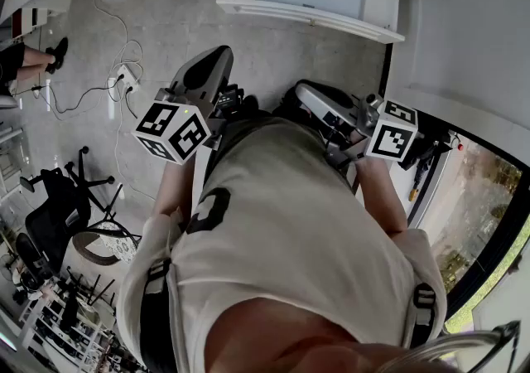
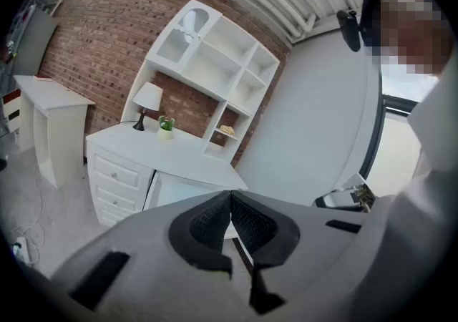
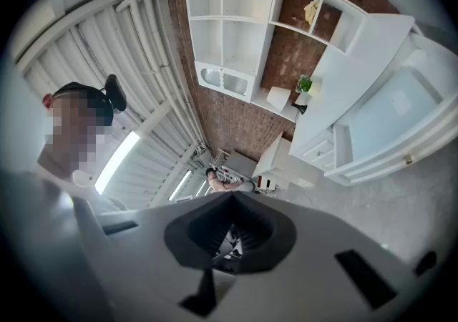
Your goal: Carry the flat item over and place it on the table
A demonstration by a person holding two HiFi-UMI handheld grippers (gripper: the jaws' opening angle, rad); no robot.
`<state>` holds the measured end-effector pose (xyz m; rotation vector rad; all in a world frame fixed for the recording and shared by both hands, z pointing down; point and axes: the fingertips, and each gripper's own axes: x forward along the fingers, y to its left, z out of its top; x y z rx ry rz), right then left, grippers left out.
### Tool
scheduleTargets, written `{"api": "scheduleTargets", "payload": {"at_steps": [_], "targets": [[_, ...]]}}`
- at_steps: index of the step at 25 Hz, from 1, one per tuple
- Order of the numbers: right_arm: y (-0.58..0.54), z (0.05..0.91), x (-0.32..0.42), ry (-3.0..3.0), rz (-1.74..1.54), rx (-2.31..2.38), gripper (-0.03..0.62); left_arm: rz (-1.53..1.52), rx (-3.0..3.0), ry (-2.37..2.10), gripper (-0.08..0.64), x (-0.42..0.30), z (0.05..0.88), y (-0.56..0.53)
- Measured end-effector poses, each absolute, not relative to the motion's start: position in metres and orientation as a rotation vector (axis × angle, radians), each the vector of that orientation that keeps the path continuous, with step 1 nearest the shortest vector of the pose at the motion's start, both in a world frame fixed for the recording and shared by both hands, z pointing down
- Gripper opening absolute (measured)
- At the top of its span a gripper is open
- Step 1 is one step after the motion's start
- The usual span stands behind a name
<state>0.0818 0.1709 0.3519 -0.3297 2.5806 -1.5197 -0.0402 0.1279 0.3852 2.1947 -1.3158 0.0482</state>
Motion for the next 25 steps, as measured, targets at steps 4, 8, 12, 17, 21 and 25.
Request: {"api": "scheduleTargets", "payload": {"at_steps": [4,8,12,17,21,25], "targets": [[0.187,0.349,0.037,2.633,-1.478,-0.339,0.011,0.096,2.275,-1.354,0.020,-0.088,0.380,0.141],[0.208,0.351,-0.006,2.679,-1.499,-0.340,0.011,0.036,2.222,-1.366,0.020,-0.144,0.386,0.157],[0.233,0.356,-0.038,2.737,-1.531,-0.345,0.011,-0.026,2.146,-1.345,0.020,-0.185,0.402,0.177],[0.254,0.360,-0.068,2.747,-1.572,-0.333,0.011,-0.042,2.127,-1.293,0.020,-0.204,0.416,0.197],[0.260,0.358,-0.080,2.778,-1.555,-0.334,0.011,-0.010,2.188,-1.281,0.020,-0.206,0.409,0.196],[0.260,0.360,-0.083,2.773,-1.556,-0.315,0.011,-0.021,2.230,-1.261,0.020,-0.201,0.401,0.187]]}}
